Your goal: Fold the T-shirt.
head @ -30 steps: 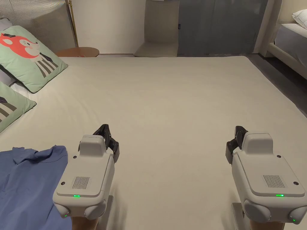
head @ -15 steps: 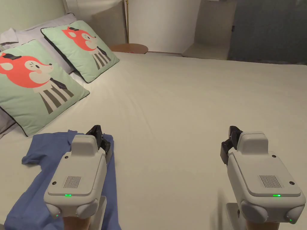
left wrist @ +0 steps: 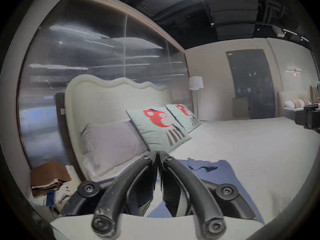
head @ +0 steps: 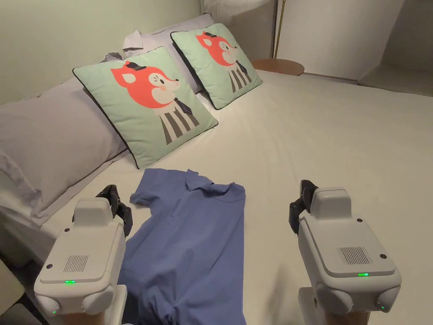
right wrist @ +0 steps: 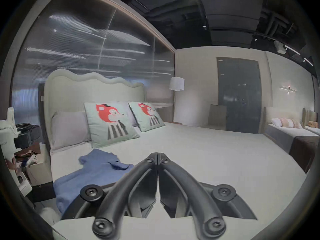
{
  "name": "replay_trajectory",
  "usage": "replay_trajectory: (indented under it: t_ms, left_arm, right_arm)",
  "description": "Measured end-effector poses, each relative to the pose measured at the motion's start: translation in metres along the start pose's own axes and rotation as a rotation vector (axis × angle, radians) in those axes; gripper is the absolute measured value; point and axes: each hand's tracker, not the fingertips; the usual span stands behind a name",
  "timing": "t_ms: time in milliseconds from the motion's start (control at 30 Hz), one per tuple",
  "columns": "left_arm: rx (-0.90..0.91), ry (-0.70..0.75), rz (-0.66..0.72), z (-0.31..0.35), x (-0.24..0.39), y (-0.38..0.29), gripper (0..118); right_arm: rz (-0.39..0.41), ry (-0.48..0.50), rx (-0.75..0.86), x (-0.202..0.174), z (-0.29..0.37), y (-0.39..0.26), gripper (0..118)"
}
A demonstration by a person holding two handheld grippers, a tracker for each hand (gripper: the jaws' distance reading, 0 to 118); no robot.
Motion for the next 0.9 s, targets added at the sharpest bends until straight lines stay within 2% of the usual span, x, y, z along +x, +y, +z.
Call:
replay_trajectory:
  t_ms: [200, 333, 367, 400, 433, 467, 533, 900]
  left_arm:
    - [-0.018, 0.023, -0.011, 0.000, -0.005, -0.003, 0]
    - [-0.070, -0.018, -0.012, -0.012, 0.003, 0.000, 0]
    - [-0.100, -0.030, -0.010, -0.017, 0.007, 0.001, 4]
    - [-0.129, -0.054, 0.001, -0.021, 0.010, 0.001, 17]
    - [-0.186, -0.087, 0.015, -0.028, 0.013, 0.003, 47]
    - [-0.237, -0.115, 0.035, -0.036, 0.018, 0.002, 72]
    - [-0.358, -0.150, 0.054, -0.052, 0.030, 0.000, 108]
    - [-0.722, -0.245, -0.007, -0.106, 0.104, -0.057, 108]
  right_arm:
    - [0.001, 0.030, -0.009, -0.008, -0.004, -0.004, 1]
    - [0.002, 0.023, -0.010, -0.006, -0.003, -0.002, 1]
    - [0.002, 0.021, -0.010, -0.004, -0.003, 0.000, 1]
    - [0.002, 0.017, -0.010, -0.002, -0.004, 0.000, 1]
    - [0.001, 0.012, -0.008, 0.003, -0.004, -0.002, 1]
    - [-0.001, 0.006, -0.007, 0.005, -0.004, -0.001, 1]
    - [-0.002, -0.004, -0.006, 0.009, -0.003, -0.001, 1]
    - [-0.005, -0.078, -0.035, 0.043, 0.004, -0.007, 1]
